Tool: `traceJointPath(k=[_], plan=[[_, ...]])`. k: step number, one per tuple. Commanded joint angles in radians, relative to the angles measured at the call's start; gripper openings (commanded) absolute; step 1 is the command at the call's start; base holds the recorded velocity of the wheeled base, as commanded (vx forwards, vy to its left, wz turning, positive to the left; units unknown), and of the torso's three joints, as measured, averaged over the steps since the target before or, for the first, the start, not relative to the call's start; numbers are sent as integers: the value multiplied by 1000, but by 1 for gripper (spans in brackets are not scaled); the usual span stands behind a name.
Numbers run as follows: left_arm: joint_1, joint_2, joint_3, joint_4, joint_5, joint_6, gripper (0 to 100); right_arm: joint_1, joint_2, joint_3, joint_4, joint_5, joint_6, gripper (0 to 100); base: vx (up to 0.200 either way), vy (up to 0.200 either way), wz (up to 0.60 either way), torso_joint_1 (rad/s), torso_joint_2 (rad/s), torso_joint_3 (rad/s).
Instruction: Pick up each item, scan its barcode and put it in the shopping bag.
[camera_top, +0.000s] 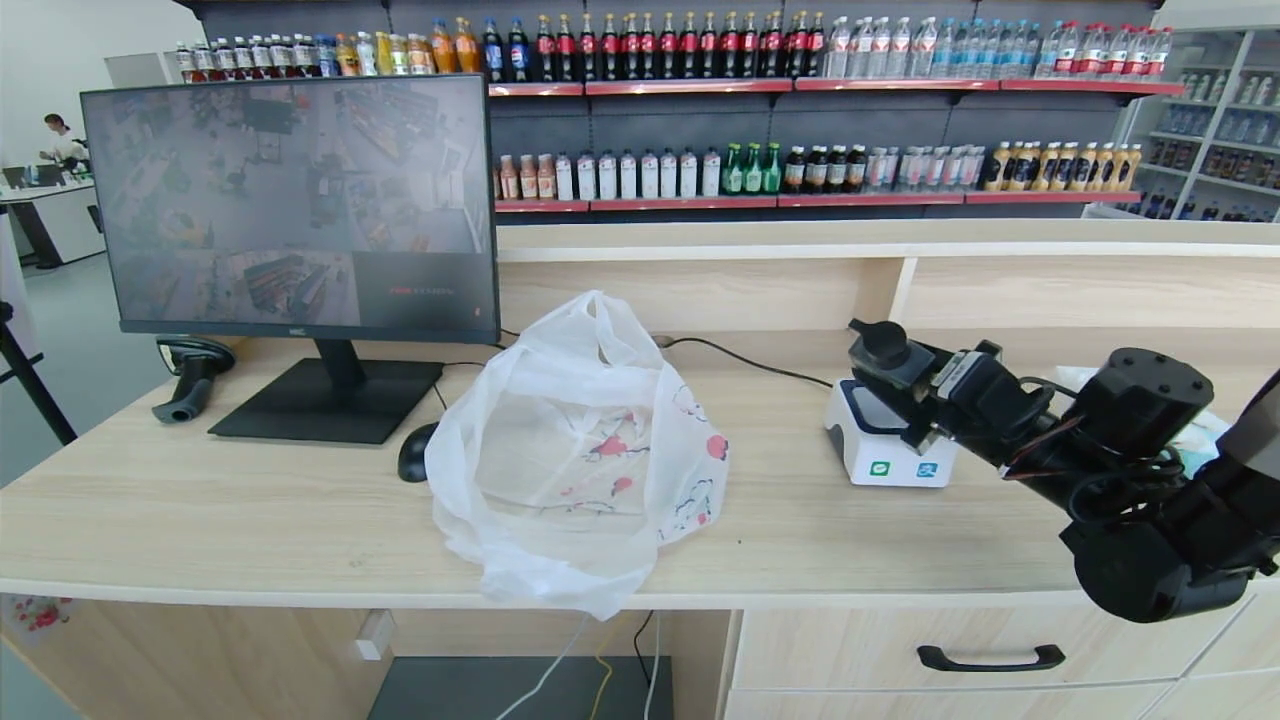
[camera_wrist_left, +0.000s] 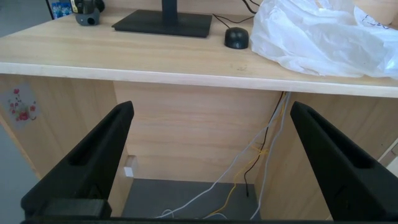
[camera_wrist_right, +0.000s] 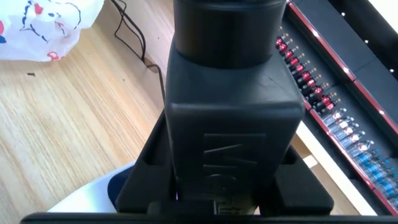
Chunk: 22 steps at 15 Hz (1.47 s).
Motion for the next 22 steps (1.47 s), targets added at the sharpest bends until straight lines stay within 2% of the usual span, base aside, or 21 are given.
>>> traceJointPath(k=[1,5,6,7,8,10,12,15,19,22], plan=[[1,0,0,3,-1,2,100,15,-60,-2,-1,-10,30,0,0,0,0,0,0,0],[1,0,0,5,-1,0,100,124,-186,28,-1,-191,183,0,0,0,0,0,0,0],[1,0,0,5,-1,-1,100,165,-236,58,-1,-286,252,0,0,0,0,0,0,0],[1,0,0,5,1,-1,100,182,-259,67,-1,-338,284,0,0,0,0,0,0,0],[1,0,0,5,1,-1,100,223,-294,74,-1,-445,356,0,0,0,0,0,0,0],[1,0,0,5,-1,0,100,249,-324,77,-1,-550,435,0,0,0,0,0,0,0],[1,0,0,6,1,0,100,251,-316,107,-1,-617,576,0,0,0,0,0,0,0],[1,0,0,6,1,-3,100,229,-313,137,-1,-648,747,0,0,0,0,0,0,0],[1,0,0,6,1,-1,100,229,-293,202,-1,-646,754,0,0,0,0,0,0,0],[1,0,0,6,1,0,100,229,-278,194,-1,-646,758,0,-200,0,0,6,4,4]])
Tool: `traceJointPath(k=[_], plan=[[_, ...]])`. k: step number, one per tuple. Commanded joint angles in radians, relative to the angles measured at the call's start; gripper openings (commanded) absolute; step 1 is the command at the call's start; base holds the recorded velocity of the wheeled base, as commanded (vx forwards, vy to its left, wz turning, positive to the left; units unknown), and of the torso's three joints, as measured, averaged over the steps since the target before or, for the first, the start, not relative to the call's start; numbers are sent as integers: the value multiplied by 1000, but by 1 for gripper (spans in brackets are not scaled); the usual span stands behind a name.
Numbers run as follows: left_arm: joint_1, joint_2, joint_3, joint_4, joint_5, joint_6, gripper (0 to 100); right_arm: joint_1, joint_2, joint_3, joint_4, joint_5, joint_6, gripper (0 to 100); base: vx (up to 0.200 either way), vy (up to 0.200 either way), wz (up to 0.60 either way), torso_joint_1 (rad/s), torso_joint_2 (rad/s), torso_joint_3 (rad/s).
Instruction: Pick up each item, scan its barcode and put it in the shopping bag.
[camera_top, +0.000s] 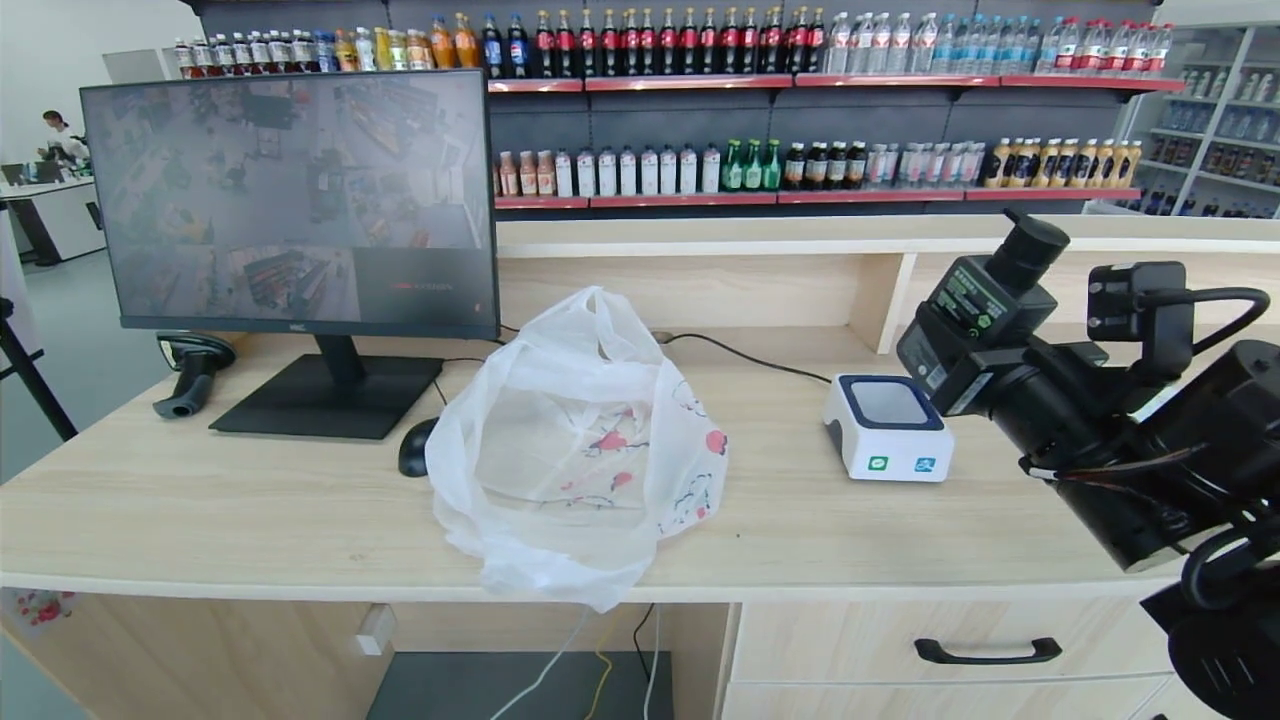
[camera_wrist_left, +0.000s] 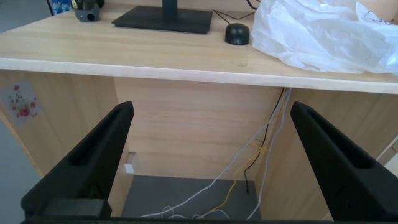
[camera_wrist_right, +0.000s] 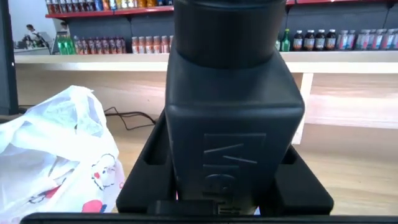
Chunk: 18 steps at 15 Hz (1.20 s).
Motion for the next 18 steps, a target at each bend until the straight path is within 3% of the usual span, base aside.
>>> traceJointPath(k=[1,6,12,18], plan=[[0,0,0,-1,0,-4,100,1,12,0,-3,0,-2,0,-200,0,0,7,7,2],[0,0,0,-1,0,-4,100,-9,12,-7,-3,0,6,0,-40,0,0,0,1,0],[0,0,0,-1,0,-4,100,-13,-6,-1,-3,0,9,0,0,200,0,11,0,-1],[0,0,0,-1,-2,4,100,-10,-12,13,-3,2,9,0,0,0,0,0,0,0]])
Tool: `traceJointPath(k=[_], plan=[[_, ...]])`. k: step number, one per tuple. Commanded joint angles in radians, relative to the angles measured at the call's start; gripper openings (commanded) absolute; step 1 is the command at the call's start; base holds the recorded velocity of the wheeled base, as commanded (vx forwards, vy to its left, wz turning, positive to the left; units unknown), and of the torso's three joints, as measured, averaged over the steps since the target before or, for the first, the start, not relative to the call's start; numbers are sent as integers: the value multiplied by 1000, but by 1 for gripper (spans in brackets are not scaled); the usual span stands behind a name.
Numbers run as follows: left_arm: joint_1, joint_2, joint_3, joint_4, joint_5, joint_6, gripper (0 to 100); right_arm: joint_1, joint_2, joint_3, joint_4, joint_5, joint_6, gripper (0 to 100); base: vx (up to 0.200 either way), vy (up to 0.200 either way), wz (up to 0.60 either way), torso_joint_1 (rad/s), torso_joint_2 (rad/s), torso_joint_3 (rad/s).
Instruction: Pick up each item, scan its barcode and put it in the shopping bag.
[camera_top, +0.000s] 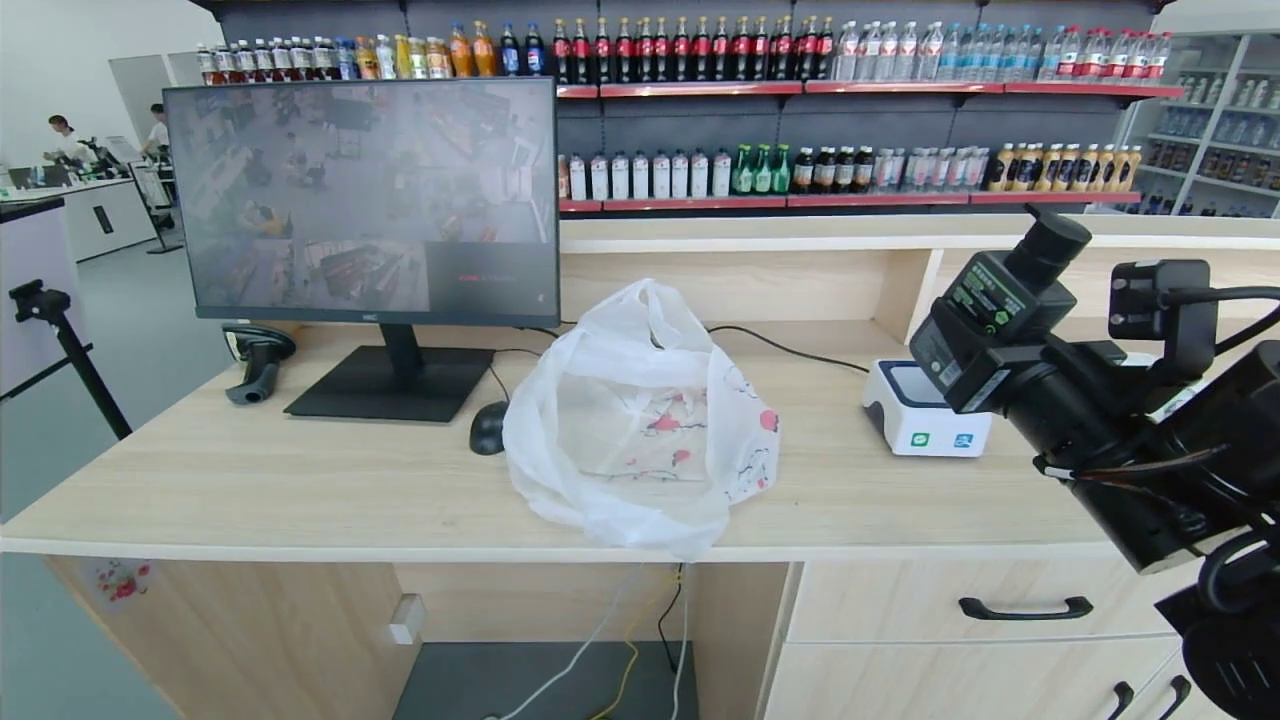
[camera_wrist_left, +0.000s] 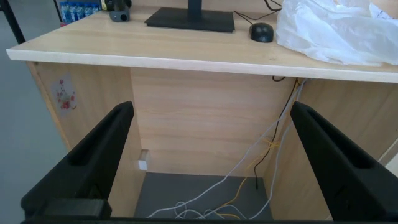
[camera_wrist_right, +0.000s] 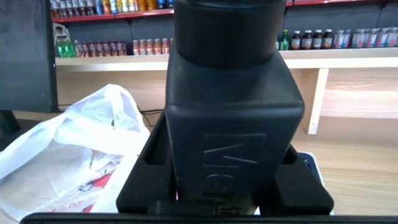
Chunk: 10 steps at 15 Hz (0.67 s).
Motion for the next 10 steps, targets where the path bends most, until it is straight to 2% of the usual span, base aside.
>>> traceJointPath(k=[1,2,6,10], plan=[[2,0,0,1,0,0,100,3,-4,4,2,0,-1,0,0,0,0,0,0,0],[0,0,0,1,0,0,100,2,-7,10,2,1,-1,0,0,0,0,0,0,0],[0,0,0,-1,0,-2,100,3,-10,12,2,1,-1,0,200,0,0,-7,2,6],[0,0,0,-1,0,-2,100,3,-13,12,2,1,-1,0,0,0,0,0,0,0]])
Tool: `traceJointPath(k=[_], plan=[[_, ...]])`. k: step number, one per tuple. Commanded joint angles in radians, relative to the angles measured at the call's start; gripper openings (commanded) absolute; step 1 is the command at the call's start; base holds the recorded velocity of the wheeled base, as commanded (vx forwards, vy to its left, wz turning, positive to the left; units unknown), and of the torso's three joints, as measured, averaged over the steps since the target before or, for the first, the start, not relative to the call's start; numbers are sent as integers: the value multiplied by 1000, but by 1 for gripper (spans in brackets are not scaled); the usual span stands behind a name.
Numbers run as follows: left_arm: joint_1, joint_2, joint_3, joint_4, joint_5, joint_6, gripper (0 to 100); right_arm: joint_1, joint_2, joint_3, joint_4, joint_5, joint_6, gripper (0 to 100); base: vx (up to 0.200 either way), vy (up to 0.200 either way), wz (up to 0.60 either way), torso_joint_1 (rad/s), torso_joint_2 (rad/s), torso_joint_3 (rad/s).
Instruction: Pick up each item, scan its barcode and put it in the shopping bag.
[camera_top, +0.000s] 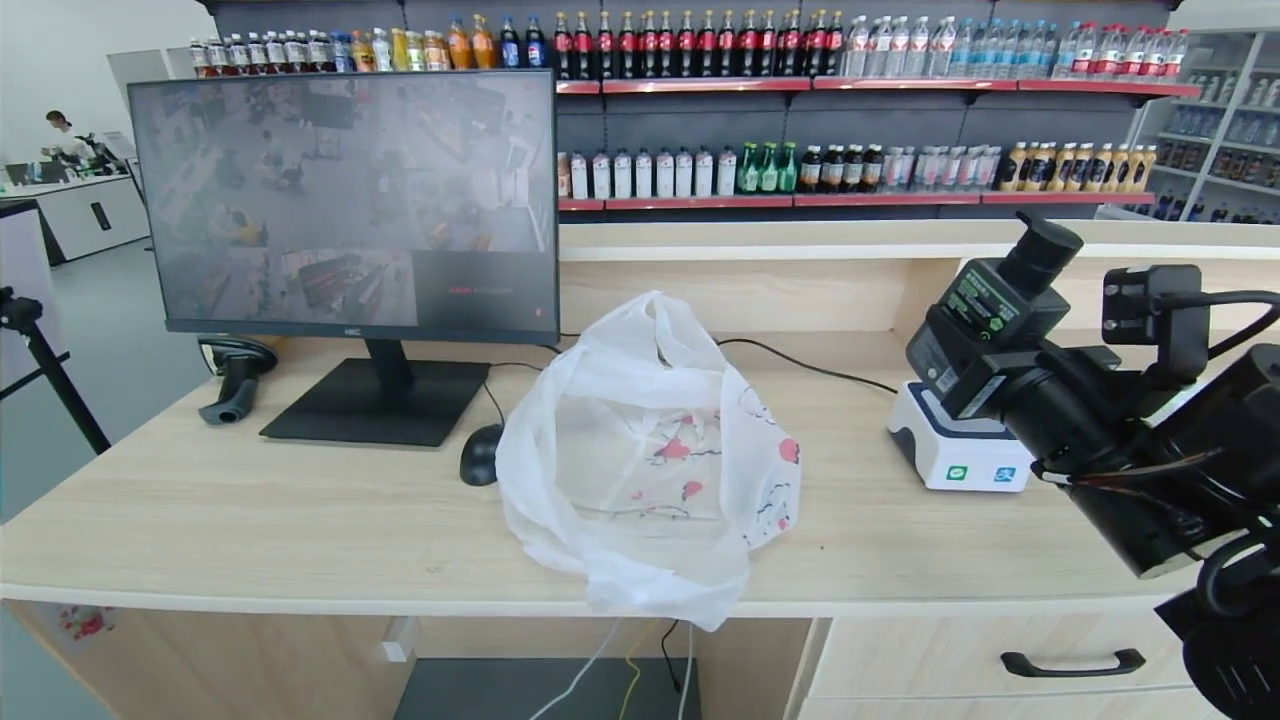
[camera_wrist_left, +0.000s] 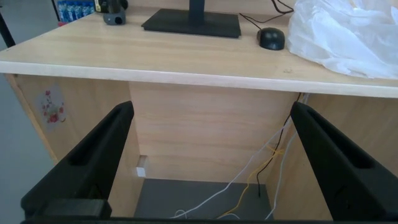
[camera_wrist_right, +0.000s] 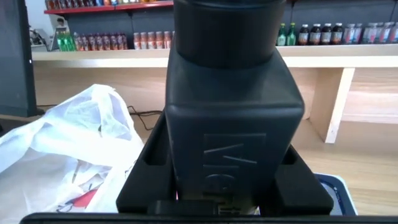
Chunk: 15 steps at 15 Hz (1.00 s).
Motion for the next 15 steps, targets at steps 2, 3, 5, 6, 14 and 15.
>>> traceJointPath(k=[2,3,5,6,14,15], plan=[[-1,0,0,0,0,0,100,3,-1,1,-3,0,-2,0,0,0,0,0,0,0],[1,0,0,0,0,0,100,3,-1,1,-3,0,0,0,0,0,600,-2,2,2],[-1,0,0,0,0,0,100,4,-1,3,-3,0,-2,0,0,0,600,5,2,2],[1,0,0,0,0,0,100,4,-2,10,-3,0,-2,0,0,0,600,2,-2,7],[-1,0,0,0,0,0,100,32,7,38,-3,0,-2,0,0,0,375,3,4,1],[-1,0,0,0,0,0,100,60,36,38,-3,0,0,0,0,0,0,0,0,0]])
